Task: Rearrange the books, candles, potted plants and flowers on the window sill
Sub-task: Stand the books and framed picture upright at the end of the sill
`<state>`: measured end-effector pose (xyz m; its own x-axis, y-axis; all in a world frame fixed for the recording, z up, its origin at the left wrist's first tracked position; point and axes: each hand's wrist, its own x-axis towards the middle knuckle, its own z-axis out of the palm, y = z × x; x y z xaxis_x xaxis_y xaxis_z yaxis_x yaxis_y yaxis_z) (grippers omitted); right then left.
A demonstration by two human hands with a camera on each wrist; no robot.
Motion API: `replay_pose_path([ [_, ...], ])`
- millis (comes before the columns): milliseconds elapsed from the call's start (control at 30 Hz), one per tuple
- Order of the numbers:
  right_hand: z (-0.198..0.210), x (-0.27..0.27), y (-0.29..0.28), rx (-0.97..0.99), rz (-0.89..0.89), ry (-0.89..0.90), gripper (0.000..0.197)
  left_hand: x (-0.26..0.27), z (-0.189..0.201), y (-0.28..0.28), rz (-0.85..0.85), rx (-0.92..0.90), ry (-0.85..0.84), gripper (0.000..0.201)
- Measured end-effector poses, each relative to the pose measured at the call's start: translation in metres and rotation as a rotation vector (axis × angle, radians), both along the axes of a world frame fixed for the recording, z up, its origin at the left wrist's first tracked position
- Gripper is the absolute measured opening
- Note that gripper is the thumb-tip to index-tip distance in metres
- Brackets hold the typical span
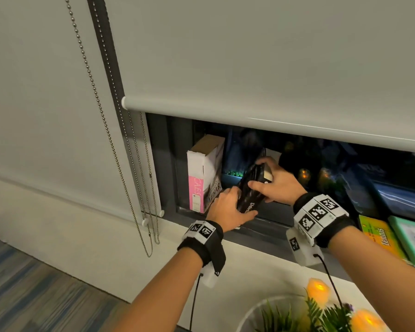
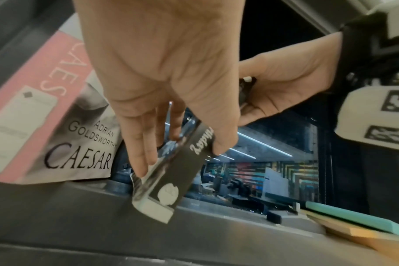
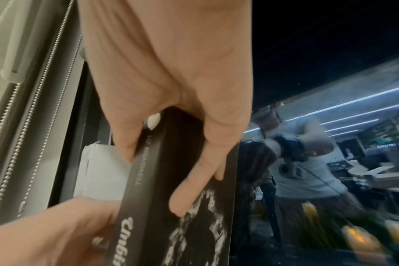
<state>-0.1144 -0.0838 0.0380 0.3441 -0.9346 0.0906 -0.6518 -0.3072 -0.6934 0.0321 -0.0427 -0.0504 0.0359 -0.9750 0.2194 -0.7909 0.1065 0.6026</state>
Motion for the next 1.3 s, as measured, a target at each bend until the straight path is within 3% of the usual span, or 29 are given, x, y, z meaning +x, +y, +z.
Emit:
replay_pose_path([
  [67, 0.001, 0.004, -0.002, -0.007, 0.044, -0.001, 0.05, 0.0, -0.006, 0.001, 0.022, -0.01, 0.003, 0.05],
  [200, 0.005, 0.016, -0.008, -0.059, 0.122, 0.085, 0.057, 0.009, -0.017, 0.005, 0.111, -0.034, 0.046, 0.037],
  [400, 0.009, 0.05, -0.008, -0.142, 0.199, 0.121, 0.058, 0.032, -0.028, 0.008, 0.176, -0.092, 0.15, 0.036],
  [567, 0.002, 0.081, -0.006, -0.176, 0.197, 0.056, 0.064, 0.057, -0.029, 0.014, 0.317, -0.143, 0.142, 0.034],
  [700, -0.004, 0.09, -0.003, -0.214, 0.201, 0.056, 0.07, 0.068, -0.022, 0.02, 0.426, -0.187, 0.076, 0.052],
  [800, -0.005, 0.09, -0.002, -0.215, 0.203, 0.028, 0.069, 0.077, -0.021, 0.02, 0.471, -0.266, 0.134, 0.067],
  [900, -0.005, 0.089, -0.001, -0.195, 0.197, 0.004, 0.067, 0.083, -0.025, 0.014, 0.461, -0.313, 0.26, 0.07],
  [1000, -0.008, 0.09, -0.001, -0.195, 0.194, -0.001, 0.069, 0.086, -0.032, 0.005, 0.327, -0.238, 0.369, 0.068],
  [1100, -0.013, 0.094, -0.004, -0.156, 0.169, -0.013, 0.085, 0.091, -0.039, 0.003, 0.276, -0.219, 0.426, 0.073],
  [1233, -0.021, 0.1, -0.006, -0.116, 0.164, -0.008, 0.097, 0.096, -0.045, 0.001, 0.289, -0.189, 0.396, 0.042],
  [1300, -0.023, 0.102, -0.006, -0.101, 0.168, -0.001, 0.096, 0.098, -0.045, 0.001, 0.294, -0.166, 0.387, 0.042],
])
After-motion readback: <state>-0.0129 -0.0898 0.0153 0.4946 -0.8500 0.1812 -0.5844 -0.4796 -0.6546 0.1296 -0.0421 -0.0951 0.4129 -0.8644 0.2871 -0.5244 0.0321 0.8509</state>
